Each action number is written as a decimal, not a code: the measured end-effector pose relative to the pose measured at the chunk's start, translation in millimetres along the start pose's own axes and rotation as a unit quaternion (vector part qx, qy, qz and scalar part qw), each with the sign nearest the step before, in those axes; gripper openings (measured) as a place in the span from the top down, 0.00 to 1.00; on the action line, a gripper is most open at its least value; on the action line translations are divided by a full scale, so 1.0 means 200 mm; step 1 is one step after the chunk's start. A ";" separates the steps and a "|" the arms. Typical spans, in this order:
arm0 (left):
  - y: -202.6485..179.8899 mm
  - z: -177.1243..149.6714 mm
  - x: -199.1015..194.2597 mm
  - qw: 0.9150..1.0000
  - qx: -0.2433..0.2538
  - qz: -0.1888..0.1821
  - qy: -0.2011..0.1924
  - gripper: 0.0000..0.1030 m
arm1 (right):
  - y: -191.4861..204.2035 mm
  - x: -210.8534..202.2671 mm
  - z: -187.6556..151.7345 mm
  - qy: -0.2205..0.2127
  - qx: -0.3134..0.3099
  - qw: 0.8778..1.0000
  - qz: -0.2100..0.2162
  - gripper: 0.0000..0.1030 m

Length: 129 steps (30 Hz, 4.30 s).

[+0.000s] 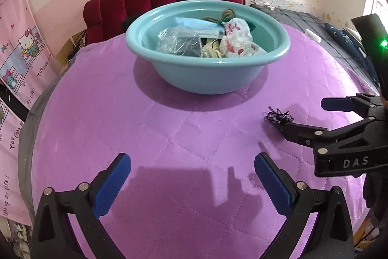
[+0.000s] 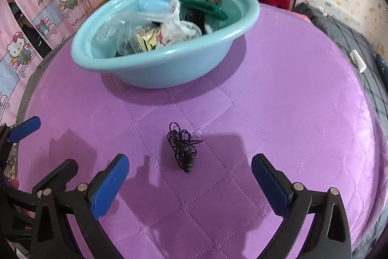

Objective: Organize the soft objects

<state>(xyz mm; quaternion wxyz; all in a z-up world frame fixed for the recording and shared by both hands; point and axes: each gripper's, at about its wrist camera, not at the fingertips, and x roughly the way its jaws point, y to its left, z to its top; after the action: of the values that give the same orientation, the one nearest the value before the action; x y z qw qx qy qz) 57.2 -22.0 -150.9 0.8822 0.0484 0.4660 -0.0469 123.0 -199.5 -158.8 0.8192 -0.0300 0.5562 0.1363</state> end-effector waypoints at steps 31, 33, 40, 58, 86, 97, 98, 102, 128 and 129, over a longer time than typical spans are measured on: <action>0.01 -0.07 0.16 0.999 -0.032 -0.015 0.037 0.00 | -0.01 0.03 0.01 0.023 -0.013 0.999 0.018 0.87; 0.01 -0.07 0.15 0.999 -0.029 -0.016 0.036 0.00 | 0.00 0.00 0.02 0.026 -0.015 0.999 0.017 0.87; 0.01 -0.06 0.14 0.999 -0.029 -0.019 0.035 0.00 | 0.00 -0.13 0.11 0.014 -0.002 1.000 0.016 0.87; 0.02 -0.08 0.18 0.999 -0.031 -0.003 0.030 0.00 | 0.06 -0.35 0.48 -0.041 -0.027 0.998 0.025 0.87; 0.05 -0.08 0.12 0.998 -0.059 0.009 0.028 0.00 | 0.19 -0.11 0.80 -0.048 -0.041 0.998 0.015 0.23; 0.04 -0.02 0.03 0.998 -0.055 0.022 0.027 0.00 | 0.13 -0.31 0.71 -0.072 -0.033 0.997 0.001 0.00; 0.05 -0.01 0.01 0.998 -0.057 0.023 0.026 0.00 | 0.12 -0.33 0.70 -0.074 -0.033 0.997 -0.001 0.00; 0.04 0.03 -0.07 0.998 -0.059 0.022 0.016 0.00 | 0.09 -0.41 0.65 -0.077 -0.027 0.997 -0.004 0.00; -0.10 0.19 -0.55 0.998 -0.019 0.048 -0.022 0.00 | -0.05 -0.89 0.25 -0.079 0.001 0.997 -0.022 0.00; -0.11 0.19 -0.57 0.998 -0.017 0.047 -0.023 0.00 | -0.05 -0.91 0.23 -0.080 0.002 0.997 -0.022 0.00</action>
<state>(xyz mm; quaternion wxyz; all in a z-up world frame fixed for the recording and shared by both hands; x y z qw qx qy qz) 22.1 -44.7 -36.6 0.8948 0.0542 0.4432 0.0014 104.6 -234.0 24.2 0.8641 -0.0294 0.4881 0.1192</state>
